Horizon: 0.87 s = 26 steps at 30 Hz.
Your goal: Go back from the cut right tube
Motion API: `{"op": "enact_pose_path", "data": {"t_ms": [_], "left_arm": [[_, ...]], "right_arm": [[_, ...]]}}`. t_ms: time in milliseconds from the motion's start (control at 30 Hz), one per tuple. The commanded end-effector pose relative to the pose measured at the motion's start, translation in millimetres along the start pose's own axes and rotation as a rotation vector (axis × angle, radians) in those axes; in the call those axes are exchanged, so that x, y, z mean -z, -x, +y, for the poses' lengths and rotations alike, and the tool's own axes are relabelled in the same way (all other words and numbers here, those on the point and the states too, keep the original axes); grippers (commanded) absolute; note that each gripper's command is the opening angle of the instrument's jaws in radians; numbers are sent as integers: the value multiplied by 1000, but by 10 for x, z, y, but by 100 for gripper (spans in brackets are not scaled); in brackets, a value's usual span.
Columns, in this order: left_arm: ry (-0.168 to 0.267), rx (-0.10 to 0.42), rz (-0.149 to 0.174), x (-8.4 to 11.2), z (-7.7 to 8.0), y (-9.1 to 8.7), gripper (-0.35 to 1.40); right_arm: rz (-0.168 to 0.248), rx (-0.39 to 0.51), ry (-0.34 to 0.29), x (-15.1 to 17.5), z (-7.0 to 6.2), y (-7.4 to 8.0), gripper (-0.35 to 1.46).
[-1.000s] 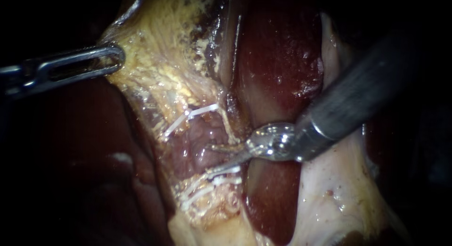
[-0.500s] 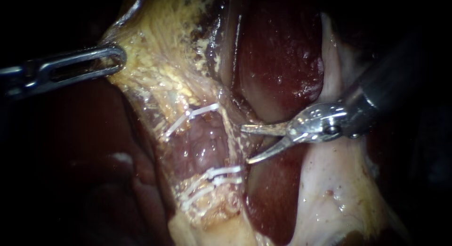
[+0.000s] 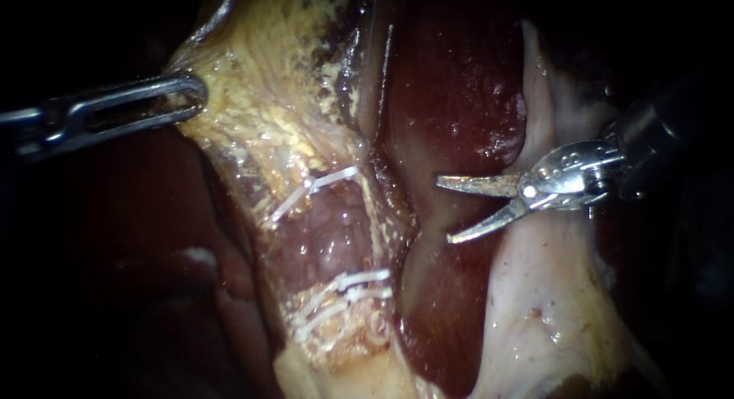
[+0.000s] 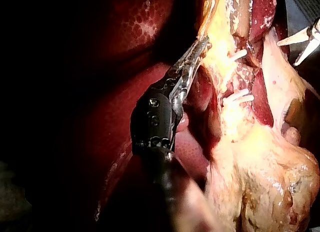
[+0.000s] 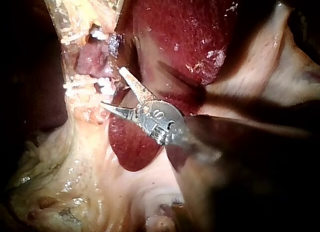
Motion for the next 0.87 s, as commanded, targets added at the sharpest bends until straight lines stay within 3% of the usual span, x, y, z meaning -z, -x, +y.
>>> {"op": "enact_pose_path", "data": {"t_ms": [33, 233, 400, 533, 867], "left_arm": [[1, -5, 13, -9, 3, -6, -35], [-10, -18, 50, -57, 13, -29, -35], [-20, -13, 71, -84, 3, -44, -35], [-29, -13, 73, -90, -3, -46, -35], [-31, -13, 75, -88, -2, -45, -35]], "right_arm": [[0, 0, -3, -1, -1, 1, 143], [1, 0, -6, -1, -1, 0, 143], [3, -1, -5, 0, -2, -1, 143], [6, -1, -5, 0, -2, -1, 143], [6, -1, -4, 0, -2, -1, 143]]}}
